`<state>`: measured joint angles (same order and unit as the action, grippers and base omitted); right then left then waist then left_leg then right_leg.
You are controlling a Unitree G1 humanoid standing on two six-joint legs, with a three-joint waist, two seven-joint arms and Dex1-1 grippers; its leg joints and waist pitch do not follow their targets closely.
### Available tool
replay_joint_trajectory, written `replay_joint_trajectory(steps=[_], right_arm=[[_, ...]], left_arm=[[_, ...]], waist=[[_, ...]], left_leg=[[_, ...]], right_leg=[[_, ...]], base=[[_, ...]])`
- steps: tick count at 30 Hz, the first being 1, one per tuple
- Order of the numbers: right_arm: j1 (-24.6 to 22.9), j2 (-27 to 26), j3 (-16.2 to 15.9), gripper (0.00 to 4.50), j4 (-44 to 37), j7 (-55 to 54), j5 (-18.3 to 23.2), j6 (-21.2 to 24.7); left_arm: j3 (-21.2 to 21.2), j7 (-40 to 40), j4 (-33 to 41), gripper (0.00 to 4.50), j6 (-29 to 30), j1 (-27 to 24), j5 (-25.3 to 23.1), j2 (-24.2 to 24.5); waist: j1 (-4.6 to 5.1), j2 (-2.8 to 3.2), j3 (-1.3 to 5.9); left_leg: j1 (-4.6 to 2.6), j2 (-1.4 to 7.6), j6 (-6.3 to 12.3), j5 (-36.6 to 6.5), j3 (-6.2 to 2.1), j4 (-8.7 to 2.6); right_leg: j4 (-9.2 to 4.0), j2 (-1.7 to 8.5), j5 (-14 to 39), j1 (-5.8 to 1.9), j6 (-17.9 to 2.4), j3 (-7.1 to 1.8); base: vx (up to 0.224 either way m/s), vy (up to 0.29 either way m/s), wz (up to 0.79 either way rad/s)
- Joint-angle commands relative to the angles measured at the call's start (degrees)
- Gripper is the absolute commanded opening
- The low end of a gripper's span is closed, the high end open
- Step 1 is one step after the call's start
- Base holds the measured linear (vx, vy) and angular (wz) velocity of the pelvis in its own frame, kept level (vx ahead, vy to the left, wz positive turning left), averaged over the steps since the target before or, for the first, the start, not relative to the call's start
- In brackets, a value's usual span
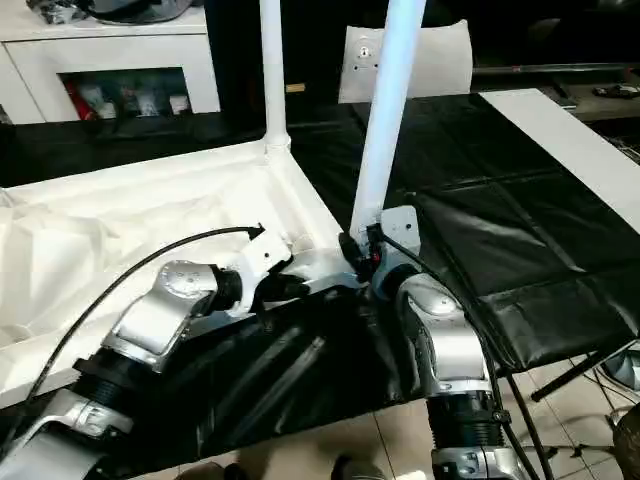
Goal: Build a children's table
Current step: Rotate leg to tighten
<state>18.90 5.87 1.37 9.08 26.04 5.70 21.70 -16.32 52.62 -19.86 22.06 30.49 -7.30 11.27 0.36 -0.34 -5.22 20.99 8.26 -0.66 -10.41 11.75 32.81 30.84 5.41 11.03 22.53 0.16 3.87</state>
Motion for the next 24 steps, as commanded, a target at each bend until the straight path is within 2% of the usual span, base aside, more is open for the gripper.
replay_joint_trajectory(steps=[1, 2, 3, 4, 6, 9, 10, 11, 13, 14, 15, 16, 17, 19, 22, 24], right_arm=[[-1.5, -1.3, -7.9, 2.86, -1.0, 7.8, 3.7, 0.8], [-2.3, 1.4, -7.8, 3.07, -2.3, 11.9, 4.5, -0.6], [-3.0, 3.5, -7.8, 3.16, -3.2, 15.3, 5.3, -1.7], [-3.0, 3.5, -7.8, 3.16, -3.2, 15.3, 5.3, -1.7], [-3.8, 6.7, -7.4, 3.35, -4.1, 19.7, 6.3, -2.5], [-4.3, 9.5, -6.6, 3.57, -4.7, 24.0, 7.3, -2.8], [-4.7, 12.5, -5.7, 3.65, -5.3, 28.5, 8.9, -2.7], [-4.7, 13.0, -5.7, 3.80, -5.3, 29.1, 9.1, -2.7], [-4.8, 14.5, -5.5, 3.91, -5.5, 31.1, 9.9, -2.6], [-4.7, 16.2, -5.4, 3.91, -5.5, 33.8, 10.8, -2.4], [-4.4, 18.1, -5.4, 4.10, -5.4, 36.7, 11.9, -1.9], [-4.1, 19.2, -5.5, 4.18, -5.4, 38.5, 12.3, -2.1], [-3.9, 19.8, -5.6, 4.27, -5.3, 39.7, 12.5, -2.3], [-3.2, 20.9, -6.3, 4.27, -4.6, 41.8, 12.2, -3.1], [-2.0, 22.5, -8.1, 4.27, -3.4, 45.8, 11.9, -4.9], [-1.5, 22.9, -8.6, 4.27, -2.8, 47.3, 12.2, -5.6]], left_arm=[[-2.1, 1.1, -1.1, 0.00, -2.0, 0.4, 0.6, -0.2], [-1.7, 3.5, -2.5, 0.00, -4.5, 0.7, 0.8, 2.2], [-1.5, 5.1, -3.4, 0.00, -5.8, 1.0, 0.9, 3.7], [-1.5, 5.1, -3.4, 0.00, -5.8, 1.0, 0.9, 3.7], [-1.4, 8.0, -4.5, 0.00, -8.6, 1.2, 1.4, 5.8], [-1.5, 11.8, -5.6, 0.00, -11.4, 1.4, 2.2, 8.1], [-2.1, 15.5, -7.1, 0.00, -14.2, 1.9, 2.4, 10.6], [-2.3, 16.2, -7.3, 0.00, -14.8, 2.0, 2.5, 11.0], [-2.8, 18.6, -8.0, 0.00, -17.0, 2.2, 2.8, 12.2], [-3.1, 21.6, -8.6, 0.00, -18.8, 2.6, 3.6, 13.3], [-3.3, 25.6, -9.3, 0.00, -20.9, 3.2, 5.0, 14.3], [-3.4, 27.4, -10.0, 0.00, -21.5, 3.8, 5.2, 14.9], [-3.6, 28.5, -10.5, 0.00, -21.9, 4.3, 5.3, 15.3], [-4.1, 30.8, -12.3, 0.00, -23.8, 5.4, 5.0, 16.3], [-5.0, 35.1, -15.3, 0.00, -26.8, 7.2, 4.8, 18.0], [-5.3, 36.4, -16.6, 0.00, -28.1, 7.9, 4.8, 18.6]], waist=[[-0.37, -0.71, 2.66], [-0.61, -0.52, 2.83], [-1.16, -0.68, 2.96], [-1.25, -0.65, 2.98], [-1.56, -0.64, 3.01], [-2.31, -0.85, 3.18], [-2.58, -0.85, 3.53], [-2.75, -0.77, 3.75], [-2.84, -0.89, 3.77], [-2.97, -0.89, 3.70], [-3.10, -0.80, 3.92], [-3.44, -0.48, 4.21], [-3.70, -0.48, 4.26], [-4.16, -0.49, 4.43], [-4.54, -0.37, 4.37], [-4.79, -0.31, 4.30]], left_leg=[[-1.03, 5.07, -0.84, -27.4, -3.87, -5.58], [-1.00, 5.13, -0.51, -25.8, -3.70, -5.49], [-0.98, 5.10, 0.70, -22.0, -3.02, -5.23], [-0.93, 5.13, 1.07, -21.0, -2.90, -5.21], [-1.03, 5.15, 1.83, -19.7, -2.64, -4.99], [-1.02, 5.03, 2.52, -18.0, -2.50, -4.53], [-0.75, 5.10, 2.89, -16.0, -2.53, -4.47], [-0.92, 5.15, 3.68, -14.3, -2.25, -4.31], [-0.78, 5.15, 4.26, -13.4, -2.17, -4.13], [-0.92, 4.95, 4.45, -13.5, -1.92, -3.92], [-0.81, 5.09, 4.50, -12.5, -1.98, -3.77], [-0.72, 5.25, 5.02, -9.6, -1.97, -3.64], [-0.57, 5.28, 5.83, -7.1, -1.79, -3.45], [-0.65, 5.34, 6.75, -5.1, -1.59, -3.14], [-0.54, 5.32, 7.02, -5.4, -1.60, -3.08], [-0.62, 5.50, 5.99, -7.4, -1.69, -3.21]], right_leg=[[-4.30, 5.09, 30.1, -0.75, -6.1, -3.05], [-4.18, 5.10, 28.1, -0.77, -6.8, -3.21], [-3.72, 4.85, 22.8, -0.80, -8.5, -3.48], [-3.53, 4.81, 21.5, -0.94, -9.1, -3.50], [-3.42, 4.69, 21.0, -0.94, -10.1, -3.47], [-3.36, 4.75, 22.6, -1.12, -10.3, -3.51], [-2.83, 4.67, 20.6, -1.56, -10.5, -3.43], [-2.39, 4.39, 17.1, -1.41, -11.4, -3.41], [-2.04, 4.25, 14.9, -1.43, -12.4, -3.39], [-2.04, 4.24, 14.7, -1.17, -13.3, -3.43], [-1.56, 4.37, 13.5, -1.51, -14.1, -3.44], [-0.88, 4.18, 9.2, -1.76, -15.1, -3.27], [-0.24, 3.84, 4.8, -1.92, -16.3, -3.07], [0.39, 3.78, 0.6, -1.97, -17.5, -2.96], [0.48, 3.88, 0.6, -2.07, -18.2, -2.81], [0.17, 4.10, 3.6, -2.10, -18.0, -2.81]], base=[[0.000, 0.000, 0.00], [0.000, 0.000, 0.00], [0.000, 0.000, 0.00], [0.000, 0.000, 0.00], [0.000, 0.000, 0.00], [0.000, 0.000, 0.00], [0.000, 0.000, 0.00], [0.000, 0.000, 0.00], [0.025, -0.021, 0.04], [0.000, 0.000, 0.00], [0.052, -0.038, 0.06], [0.050, -0.029, 0.01], [0.072, -0.034, 0.00], [0.000, 0.000, 0.00], [0.000, 0.000, 0.00], [0.000, 0.000, 0.00]])
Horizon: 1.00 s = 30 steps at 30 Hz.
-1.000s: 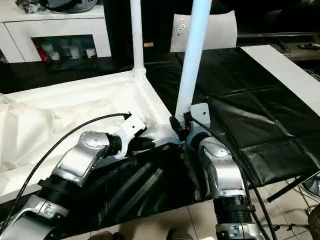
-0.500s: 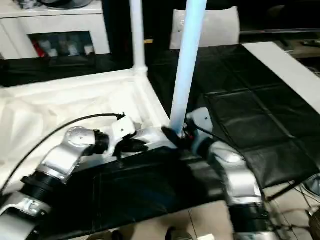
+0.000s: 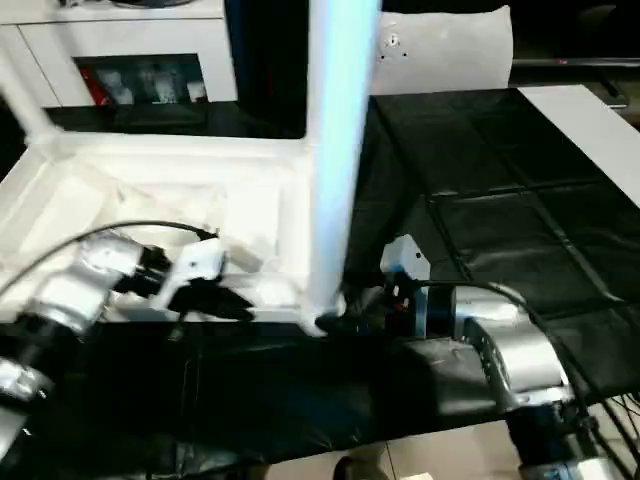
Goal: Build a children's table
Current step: Rotate leg to tighten
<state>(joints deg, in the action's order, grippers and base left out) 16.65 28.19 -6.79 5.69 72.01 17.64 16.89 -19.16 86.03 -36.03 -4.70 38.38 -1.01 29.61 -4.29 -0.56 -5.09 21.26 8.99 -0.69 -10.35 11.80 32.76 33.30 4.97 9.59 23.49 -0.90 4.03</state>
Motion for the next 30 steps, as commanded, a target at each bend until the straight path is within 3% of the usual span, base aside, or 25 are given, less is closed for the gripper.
replay_joint_trajectory(steps=[1, 5, 7, 9, 14, 16, 17, 19, 20, 22, 24, 27, 29, 30], right_arm=[[1.2, 0.6, -0.9, 4.27, 1.2, 2.1, 0.1, -1.3], [2.4, 0.7, -2.2, 4.27, 2.5, 4.2, 0.2, -1.8], [2.8, 0.5, -2.8, 3.90, 2.9, 4.9, 0.3, -2.0], [3.0, 0.4, -3.1, 3.87, 3.1, 5.2, 0.3, -2.2], [4.3, 0.1, -4.9, 3.33, 3.9, 7.7, 0.4, -2.3], [5.0, 0.3, -5.1, 3.09, 4.1, 8.7, 0.9, -1.8], [5.4, 0.2, -5.1, 3.01, 4.6, 8.9, 0.9, -1.9], [6.0, 0.0, -5.2, 2.93, 5.7, 9.1, 0.6, -2.4], [6.4, -0.2, -5.3, 2.93, 6.2, 9.1, 0.5, -2.5], [6.5, -0.3, -5.4, 2.57, 6.4, 9.0, 0.4, -2.6], [6.5, -0.5, -5.9, 2.39, 6.6, 9.2, 0.5, -2.5], [6.5, -0.7, -6.1, 2.10, 6.3, 9.6, 0.8, -1.8], [6.6, -0.7, -6.1, 2.06, 6.1, 9.9, 1.1, -1.4], [6.5, -0.6, -6.2, 2.01, 5.7, 10.0, 1.3, -1.0]], left_arm=[[-2.8, 4.1, -1.0, 0.00, -2.0, 0.5, -1.6, 0.7], [-5.0, 6.4, -2.2, 0.00, -4.0, 1.6, -0.1, 2.0], [-6.8, 6.5, -2.5, 0.00, -4.8, 2.0, 1.1, 2.2], [-7.6, 6.5, -2.8, 0.00, -5.3, 2.2, 1.5, 2.2], [-8.1, 6.5, -3.9, 0.00, -6.8, 3.0, 1.5, -0.2], [-8.5, 6.5, -4.8, 0.00, -7.3, 3.9, 2.1, -0.7], [-8.7, 6.5, -5.3, 0.00, -7.5, 4.3, 2.3, -0.9], [-9.3, 6.5, -6.4, 0.00, -8.2, 5.2, 2.7, -1.0], [-9.6, 6.5, -7.1, 0.00, -8.6, 5.6, 2.9, -1.2], [-9.9, 6.5, -7.6, 0.00, -8.9, 5.9, 2.8, -1.3], [-10.1, 6.5, -8.4, 0.00, -9.5, 6.0, 2.6, -1.8], [-10.3, 6.5, -8.7, 0.00, -9.8, 6.0, 2.8, -1.6], [-10.5, 6.5, -9.0, 0.00, -10.1, 6.2, 3.1, -1.5], [-10.8, 6.5, -9.1, 0.00, -10.2, 6.2, 3.4, -1.3]], waist=[[-0.40, 0.13, 4.14], [-0.89, 0.01, 4.01], [-1.11, -0.07, 4.14], [-1.22, -0.14, 4.10], [-1.46, -0.19, 4.25], [-1.78, 0.78, 4.27], [-1.72, 0.53, 4.31], [-1.85, 0.87, 4.37], [-1.94, 1.52, 4.44], [-1.95, 1.17, 4.40], [-2.09, 1.92, 4.44], [-2.00, 1.17, 4.39], [-2.10, 1.33, 4.38], [-2.13, 0.96, 4.47]], left_leg=[[-1.03, 4.79, 5.14, -8.6, -1.75, -3.24], [-1.19, 4.93, 2.64, -11.3, -1.83, -3.49], [-1.54, 4.93, 1.59, -12.5, -1.73, -3.46], [-1.35, 4.98, 1.20, -12.7, -1.76, -3.49], [-1.51, 4.99, 0.43, -13.5, -1.74, -3.29], [-1.65, 5.04, -0.01, -14.0, -1.85, -3.28], [-1.64, 5.00, -0.01, -14.3, -1.75, -3.34], [-1.82, 4.91, -0.72, -15.6, -1.82, -3.41], [-1.72, 4.86, -0.96, -15.6, -1.93, -3.34], [-1.59, 4.84, -1.04, -16.1, -1.93, -3.38], [-1.49, 4.83, -0.98, -15.6, -2.03, -3.31], [-1.34, 4.77, -0.29, -15.1, -1.97, -3.29], [-1.39, 4.80, -0.03, -14.9, -1.99, -3.23], [-1.38, 4.90, 0.11, -14.3, -2.04, -3.23]], right_leg=[[-2.46, 4.55, 7.0, -2.95, -16.8, -3.00], [-2.71, 4.71, 11.4, -2.88, -15.9, -3.15], [-2.79, 4.69, 13.3, -2.66, -15.6, -3.20], [-2.77, 4.76, 13.5, -2.72, -15.4, -3.31], [-2.90, 4.85, 16.0, -2.56, -14.7, -3.32], [-2.89, 4.91, 15.7, -2.48, -14.8, -3.36], [-3.01, 4.71, 15.4, -2.51, -14.8, -3.33], [-2.80, 4.57, 13.9, -2.51, -15.4, -3.25], [-2.65, 4.67, 13.4, -2.65, -15.6, -3.26], [-2.81, 4.73, 13.4, -2.85, -15.6, -3.28], [-2.64, 4.74, 12.1, -2.89, -15.9, -3.23], [-2.64, 4.72, 11.7, -3.09, -16.1, -3.19], [-2.73, 4.82, 12.8, -3.01, -15.8, -3.22], [-2.61, 4.87, 13.3, -3.09, -15.7, -3.18]], base=[[0.000, 0.000, 0.00], [0.000, 0.000, 0.00], [0.000, 0.000, 0.00], [0.000, 0.000, 0.00], [0.000, 0.000, 0.00], [0.000, 0.000, 0.00], [0.000, 0.000, 0.00], [0.000, 0.000, 0.00], [0.000, 0.000, 0.00], [0.000, 0.000, 0.00], [0.000, 0.000, 0.00], [0.000, 0.000, 0.00], [0.000, 0.000, 0.00], [0.000, 0.000, 0.00]])
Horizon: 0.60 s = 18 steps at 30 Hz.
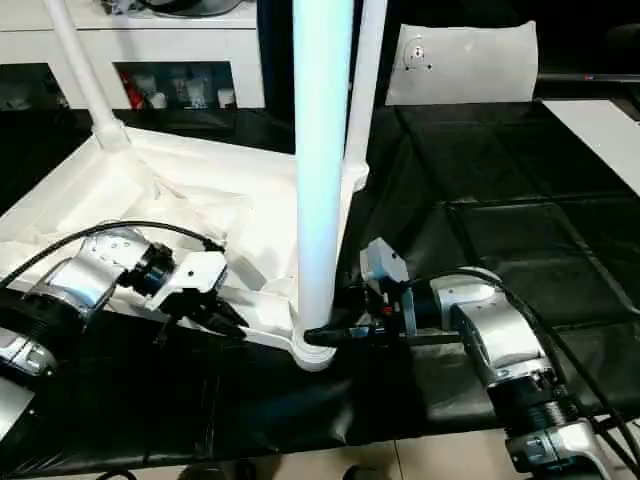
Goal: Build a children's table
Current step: Rotate leg to tighten
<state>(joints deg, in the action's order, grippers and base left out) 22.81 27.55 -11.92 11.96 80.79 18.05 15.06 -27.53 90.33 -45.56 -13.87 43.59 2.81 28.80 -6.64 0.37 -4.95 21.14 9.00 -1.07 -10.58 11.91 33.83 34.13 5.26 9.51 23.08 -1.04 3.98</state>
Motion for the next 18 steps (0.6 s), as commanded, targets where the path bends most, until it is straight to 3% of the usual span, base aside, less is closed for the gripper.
replay_joint_trajectory(steps=[1, 2, 3, 4, 5, 6, 8, 9, 10, 11, 12, 13, 14, 15, 18], right_arm=[[0.5, 0.0, -1.2, 1.97, -0.5, 1.5, 1.0, 0.9], [0.4, -0.1, -1.4, 1.97, -0.4, 1.9, 1.0, 0.8], [-0.2, -0.8, -1.5, 1.96, -0.6, 1.8, 1.5, 1.3], [-0.7, -1.0, -1.5, 1.96, -1.1, 1.6, 1.9, 1.7], [-0.9, -1.0, -1.5, 1.96, -1.4, 1.5, 2.1, 2.0], [-1.5, -1.1, -1.4, 1.95, -2.3, 1.2, 2.5, 2.6], [-2.0, -1.5, -1.1, 1.95, -2.9, 0.5, 2.9, 3.1], [-3.1, -2.3, -0.8, 1.95, -4.1, -1.3, 3.5, 4.2], [-3.9, -2.8, -0.6, 1.95, -5.1, -2.4, 3.9, 5.1], [-6.3, -5.3, 0.0, 1.95, -6.9, -8.3, 3.2, 6.0], [-6.7, -5.9, 0.1, 1.95, -7.1, -9.5, 3.0, 6.2], [-8.4, -8.7, 0.7, 1.95, -7.5, -15.5, 1.4, 6.1], [-10.2, -11.7, 0.8, 1.95, -8.2, -21.7, -0.8, 5.8], [-11.1, -13.0, 0.7, 1.95, -8.6, -24.5, -1.9, 5.6], [-12.3, -16.5, 0.6, 1.95, -9.5, -31.2, -4.2, 6.8]], left_arm=[[-2.4, 2.2, 0.0, 0.00, -1.3, 1.2, -0.4, -0.5], [-1.9, 2.2, -0.3, 0.00, -1.2, 1.2, -0.5, -0.5], [-0.1, 1.9, -0.8, 0.00, -1.1, 0.9, -1.3, -0.6], [0.5, 1.5, -0.5, 0.00, -0.8, 0.6, -1.9, -0.5], [0.7, 1.3, -0.4, 0.00, -0.6, 0.5, -2.1, -0.4], [1.1, 0.8, 0.2, 0.00, 0.0, 0.3, -2.1, -0.3], [1.5, 0.5, 0.5, 0.00, 0.6, 0.1, -1.5, -0.4], [2.1, -0.2, 1.1, 0.00, 1.5, -0.2, -0.8, -0.4], [2.4, -0.5, 1.6, 0.00, 2.0, -0.5, -0.4, -0.2], [3.3, -4.8, 2.2, 0.00, 4.0, -0.7, -0.4, -0.5], [3.6, -5.7, 2.3, 0.00, 4.5, -0.7, -0.5, -0.6], [4.3, -8.3, 2.7, 0.00, 5.8, -0.9, -1.1, -1.1], [5.8, -10.8, 5.1, 0.00, 9.9, -1.9, -0.2, -2.4], [6.4, -11.7, 6.5, 0.00, 11.8, -2.5, 0.6, -3.0], [7.0, -14.9, 9.3, 0.00, 15.0, -3.6, 0.5, -4.7]], waist=[[0.27, 0.20, 4.30], [0.50, -1.40, 4.47], [0.22, -0.60, 4.12], [0.20, -0.27, 4.09], [0.29, -0.40, 4.03], [0.31, -0.02, 3.30], [0.43, -0.40, 3.45], [0.31, 0.46, 2.91], [0.39, 0.28, 2.83], [0.27, 0.91, 2.71], [0.45, 0.96, 2.20], [0.76, 0.79, 2.06], [0.94, 1.16, 1.51], [1.23, 1.01, 1.09], [2.10, 1.46, 0.41]], left_leg=[[-1.29, 4.89, 0.53, -14.0, -2.08, -4.34], [-1.25, 4.93, 0.89, -13.5, -1.90, -4.32], [-1.07, 4.97, 1.20, -12.5, -2.07, -4.34], [-1.17, 4.99, 1.10, -12.8, -2.08, -4.37], [-1.18, 5.03, 0.97, -13.1, -2.05, -4.44], [-1.10, 5.03, 0.59, -14.6, -2.18, -4.70], [-1.26, 4.99, 0.25, -15.9, -2.19, -4.77], [-1.19, 5.00, -0.09, -16.7, -2.33, -4.95], [-1.37, 5.06, -0.53, -18.3, -2.27, -5.16], [-1.37, 5.01, -0.84, -18.7, -2.49, -5.16], [-1.34, 5.04, -1.45, -20.9, -2.46, -5.52], [-1.18, 4.93, -2.07, -21.9, -2.83, -5.66], [-1.52, 4.82, -2.64, -23.8, -2.91, -5.73], [-1.37, 4.45, -2.89, -24.5, -3.36, -5.84], [-1.97, 4.34, -2.89, -26.6, -3.83, -5.93]], right_leg=[[-3.55, 4.49, 13.7, -2.52, -15.4, -3.12], [-3.55, 4.42, 13.6, -2.66, -15.2, -3.10], [-3.53, 4.80, 15.2, -2.47, -14.6, -3.20], [-3.65, 4.75, 15.6, -2.34, -14.5, -3.18], [-3.76, 4.67, 15.6, -2.33, -14.4, -3.18], [-3.93, 4.65, 16.7, -1.98, -14.0, -3.26], [-3.97, 4.67, 17.6, -2.15, -13.7, -3.29], [-4.16, 4.75, 18.9, -1.93, -13.5, -3.38], [-4.55, 4.54, 19.6, -1.87, -12.9, -3.46], [-4.33, 4.68, 19.4, -1.84, -13.1, -3.45], [-4.80, 4.44, 20.8, -1.59, -12.5, -3.51], [-4.75, 4.76, 23.6, -1.79, -12.0, -3.48], [-5.34, 4.83, 27.7, -1.19, -10.7, -3.60], [-5.82, 5.05, 32.9, -1.28, -8.8, -3.39], [-7.04, 5.18, 41.9, -0.47, -5.3, -3.35]], base=[[0.000, 0.000, 0.00], [0.000, 0.000, 0.00], [0.000, 0.000, 0.00], [0.000, 0.000, 0.00], [0.000, 0.000, 0.00], [0.000, 0.000, 0.00], [0.000, 0.000, 0.00], [0.000, 0.000, 0.00], [0.000, 0.000, 0.00], [0.000, 0.000, 0.00], [0.000, 0.000, 0.00], [0.000, 0.000, 0.00], [0.000, 0.000, 0.00], [0.000, 0.000, 0.00], [0.000, 0.000, 0.00]])
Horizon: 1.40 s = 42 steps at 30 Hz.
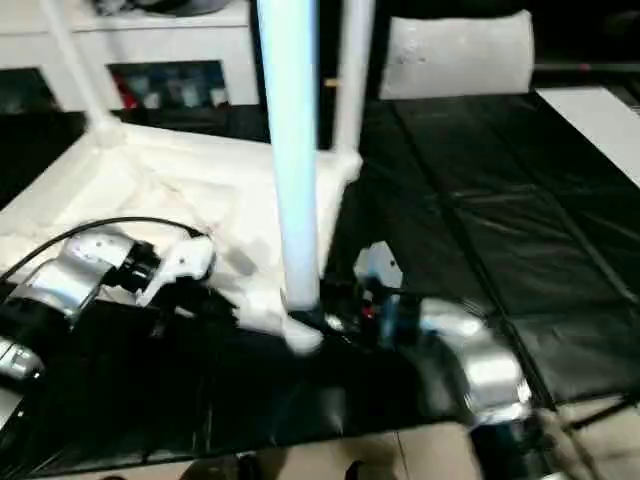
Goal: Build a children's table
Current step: Rotate leg to tighten
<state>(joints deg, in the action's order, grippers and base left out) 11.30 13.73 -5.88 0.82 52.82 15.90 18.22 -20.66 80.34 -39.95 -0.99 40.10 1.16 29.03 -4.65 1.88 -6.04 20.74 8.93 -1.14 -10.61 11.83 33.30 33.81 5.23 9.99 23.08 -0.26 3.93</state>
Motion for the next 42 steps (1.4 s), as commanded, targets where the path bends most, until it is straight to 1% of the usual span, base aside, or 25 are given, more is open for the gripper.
replay_joint_trajectory(steps=[1, 6, 7, 9, 11, 12, 13, 14, 15, 16, 17, 18, 19, 20, 21, 22, 23, 25, 29, 31, 32, 38, 39, 40, 42], right_arm=[[-0.8, -3.6, -5.5, 1.95, 1.8, -5.4, -3.1, 3.8], [-0.3, -14.1, -3.9, 1.95, 3.0, -25.0, -8.5, 6.1], [0.0, -15.1, -3.7, 1.95, 3.4, -26.7, -9.0, 5.8], [0.7, -16.6, -3.7, 1.95, 3.9, -29.3, -10.2, 5.5], [0.9, -17.6, -4.1, 1.94, 3.5, -31.5, -11.2, 5.4], [0.9, -17.6, -4.4, 1.94, 3.1, -32.0, -11.5, 5.7], [0.8, -17.1, -4.7, 1.94, 2.5, -31.8, -11.8, 5.9], [0.6, -16.2, -4.8, 1.94, 1.4, -30.7, -11.6, 5.9], [0.1, -16.0, -4.4, 1.94, 0.6, -30.0, -11.0, 6.2], [-0.2, -16.0, -4.0, 1.94, 0.0, -29.6, -10.5, 6.4], [-0.4, -15.5, -3.6, 1.94, -0.5, -28.7, -10.1, 6.2], [-0.9, -13.8, -3.4, 2.49, -1.2, -27.5, -9.7, 5.5], [-1.4, -12.4, -3.1, 2.49, -1.7, -26.2, -9.5, 5.0], [-2.5, -9.8, -2.3, 2.65, -3.1, -23.4, -8.2, 4.5], [-2.7, -9.4, -2.1, 2.72, -3.4, -22.8, -7.9, 4.4], [-2.7, -9.4, -2.1, 2.72, -3.4, -22.8, -7.9, 4.4], [-3.9, -6.6, -0.4, 2.85, -4.9, -19.9, -6.2, 4.0], [-5.2, -3.6, 0.9, 3.09, -6.5, -16.3, -4.7, 3.3], [-6.6, 1.5, 4.0, 3.32, -8.0, -10.8, -2.4, 2.6], [-7.0, 4.5, 5.5, 3.54, -8.5, -7.7, -0.5, 3.0], [-7.1, 5.7, 6.2, 3.61, -8.8, -6.4, 0.4, 3.5], [-7.9, 7.8, 8.6, 4.16, -9.5, -5.1, 3.0, 3.2], [-8.3, 7.5, 8.4, 4.26, -10.2, -5.8, 2.9, 4.0], [-8.8, 7.6, 8.0, 4.36, -11.0, -6.3, 3.2, 4.6], [-9.1, 7.6, 7.5, 4.47, -11.5, -6.1, 3.6, 4.7]], left_arm=[[0.2, -5.8, 4.5, 0.00, 3.1, -0.4, 2.1, -5.5], [1.5, -16.8, 11.6, 0.00, 12.2, -3.0, 2.0, -12.9], [1.6, -17.9, 12.1, 0.00, 12.9, -3.2, 2.0, -13.8], [1.6, -20.0, 13.1, 0.00, 13.8, -4.0, 1.8, -15.6], [1.7, -21.6, 14.7, 0.00, 14.9, -5.1, 1.4, -16.7], [1.8, -22.5, 15.5, 0.00, 15.3, -5.7, 1.0, -17.0], [1.7, -22.8, 16.0, 0.00, 15.3, -6.2, 0.7, -16.8], [1.7, -22.9, 16.5, 0.00, 15.2, -6.7, 0.2, -16.1], [1.8, -23.1, 17.1, 0.00, 15.2, -7.2, -0.5, -15.5], [1.8, -23.3, 17.5, 0.00, 15.2, -7.5, -1.0, -15.0], [1.9, -22.9, 17.3, 0.00, 14.5, -7.5, -1.3, -14.3], [1.9, -22.1, 16.8, 0.00, 13.1, -7.6, -2.0, -12.9], [1.9, -21.4, 16.2, 0.00, 11.7, -7.6, -2.3, -11.9], [2.4, -20.1, 15.7, 0.00, 11.1, -7.6, -2.2, -10.3], [2.6, -19.9, 15.7, 0.00, 11.2, -7.6, -2.2, -10.1], [2.6, -19.9, 15.7, 0.00, 11.2, -7.6, -2.2, -10.1], [3.2, -18.6, 14.5, 0.00, 9.3, -7.5, -2.1, -8.0], [3.5, -18.1, 13.4, 0.00, 7.5, -7.3, -2.7, -6.3], [4.6, -17.2, 12.0, 0.00, 5.4, -6.9, -3.0, -4.6], [5.3, -16.6, 10.4, 0.00, 2.7, -6.4, -2.7, -3.3], [5.8, -15.9, 9.6, 0.00, 1.8, -6.3, -2.3, -2.6], [7.5, -12.3, 9.0, 0.00, 2.3, -6.6, 0.9, -0.7], [8.0, -10.3, 10.1, 0.00, 3.9, -7.1, 2.6, -0.4], [8.7, -8.1, 11.3, 0.44, 5.6, -7.6, 4.8, -0.1], [9.3, -7.6, 11.6, 0.55, 6.2, -7.6, 6.3, -0.5]], waist=[[0.72, 0.05, 1.28], [3.35, 0.41, 0.62], [3.66, -0.02, 0.57], [4.58, 0.78, 0.04], [5.58, 1.14, -0.13], [4.99, 1.79, -0.17], [2.62, 2.14, 0.17], [3.19, 0.17, 0.60], [3.35, -2.44, 1.01], [2.75, -2.84, 0.16], [2.86, -1.57, 0.27], [2.10, -0.79, 0.71], [3.37, -1.03, 1.15], [3.41, -0.35, 2.10], [3.62, -0.19, 2.24], [3.74, -0.39, 2.18], [3.63, -1.14, 2.26], [3.18, -1.63, 2.58], [2.68, -2.16, 3.45], [2.42, -1.80, 3.60], [2.52, -1.92, 4.01], [2.39, -1.94, 4.88], [2.27, -1.49, 5.17], [2.30, -1.71, 5.16], [2.26, -1.34, 5.41]], left_leg=[[-1.38, 4.42, -3.13, -28.2, -4.16, -5.71], [-1.96, 4.20, -4.00, -32.9, -4.81, -6.62], [-2.21, 4.01, -3.69, -33.6, -4.84, -6.52], [-2.42, 4.01, -3.56, -38.3, -5.31, -6.87], [-1.22, 5.34, -4.95, -45.5, -5.94, -9.37], [0.22, 6.27, -6.53, -50.9, -5.44, -12.19], [1.71, 6.26, -8.09, -53.2, -2.69, -15.52], [0.37, 5.71, -6.74, -49.3, -2.02, -14.45], [-5.64, 1.47, -5.35, -35.1, -1.62, -4.86], [-5.10, -0.35, 0.45, -12.6, -3.93, 1.67], [-1.69, -0.36, 1.97, -5.6, -5.76, 1.48], [1.94, 1.82, -0.12, -1.6, -6.46, -3.94], [-0.51, 3.68, -1.15, -12.4, -6.03, -5.96], [-1.92, 4.05, -1.87, -19.1, -5.77, -5.93], [-1.99, 4.02, -1.34, -19.4, -5.26, -6.00], [-1.50, 3.85, -0.76, -19.8, -5.04, -6.12], [-1.44, 3.47, -0.26, -21.4, -4.70, -5.86], [-2.00, 3.12, 0.78, -21.0, -4.14, -5.34], [-1.16, 3.47, 2.49, -13.9, -3.62, -5.03], [-0.96, 3.43, 2.87, -12.6, -3.35, -4.73], [-0.48, 3.48, 3.00, -10.6, -3.27, -4.51], [-0.26, 3.57, 3.45, -6.2, -2.80, -3.73], [-0.27, 3.64, 3.39, -5.1, -2.86, -3.60], [-0.20, 3.60, 3.40, -4.3, -2.76, -3.57], [-0.24, 3.74, 3.56, -3.3, -2.81, -3.44]], right_leg=[[-6.93, 5.19, 43.5, -0.73, -4.9, -2.87], [-8.03, 4.77, 43.0, -0.57, -3.7, -1.78], [-8.59, 4.63, 44.1, -0.47, -3.1, -1.48], [-9.38, 4.02, 43.8, -0.95, -1.5, 0.28], [-6.62, 3.08, 34.4, -2.83, -2.7, 0.78], [-1.79, 1.98, 23.8, -4.23, -4.5, 0.35], [3.91, 0.37, 16.1, -5.09, -5.7, 0.36], [3.07, 0.47, 15.9, -4.18, -4.9, -1.20], [-7.84, 4.01, 40.4, 2.60, -2.9, -3.55], [-11.87, 8.65, 55.1, 2.11, -1.6, -7.02], [-10.03, 9.61, 53.5, -1.80, -2.6, -7.36], [-6.50, 6.77, 39.5, -5.15, -3.7, -4.50], [-5.18, 2.77, 26.4, -2.24, -5.8, -3.21], [-4.26, 2.79, 17.8, -2.37, -8.8, -3.64], [-4.03, 3.06, 11.0, -2.45, -12.1, -3.94], [-4.26, 3.09, 11.4, -2.86, -12.4, -3.83], [-5.06, 3.51, 18.3, -2.91, -11.4, -3.91], [-6.01, 3.78, 25.8, -2.30, -9.7, -4.42], [-5.47, 3.56, 22.2, -2.71, -10.2, -4.38], [-5.32, 3.43, 21.2, -2.64, -10.9, -4.10], [-4.86, 3.43, 18.5, -3.22, -11.5, -3.98], [-4.01, 3.25, 11.4, -3.35, -13.9, -3.21], [-3.65, 3.23, 9.5, -3.50, -14.6, -3.17], [-3.46, 3.10, 8.0, -3.55, -15.0, -3.14], [-3.14, 3.01, 5.4, -3.56, -15.8, -3.12]], base=[[0.000, 0.000, 0.00], [0.000, 0.000, 0.00], [-0.053, 0.041, -0.09], [-0.052, 0.055, -0.10], [-0.004, 0.030, -0.04], [0.000, 0.000, 0.00], [-0.057, -0.018, 0.17], [0.072, -0.080, 0.25], [0.072, -0.080, 0.25], [0.110, -0.071, -0.01], [0.120, 0.020, -0.31], [0.120, 0.020, -0.31], [0.092, 0.037, -0.14], [0.000, 0.000, 0.00], [0.000, 0.000, 0.00], [0.000, 0.000, 0.00], [0.000, 0.000, 0.00], [0.000, 0.000, 0.00], [0.008, -0.013, 0.02], [0.000, 0.000, 0.00], [0.000, 0.000, 0.00], [0.000, 0.000, 0.00], [0.000, 0.000, 0.00], [0.000, 0.000, 0.00], [0.000, 0.000, 0.00]])
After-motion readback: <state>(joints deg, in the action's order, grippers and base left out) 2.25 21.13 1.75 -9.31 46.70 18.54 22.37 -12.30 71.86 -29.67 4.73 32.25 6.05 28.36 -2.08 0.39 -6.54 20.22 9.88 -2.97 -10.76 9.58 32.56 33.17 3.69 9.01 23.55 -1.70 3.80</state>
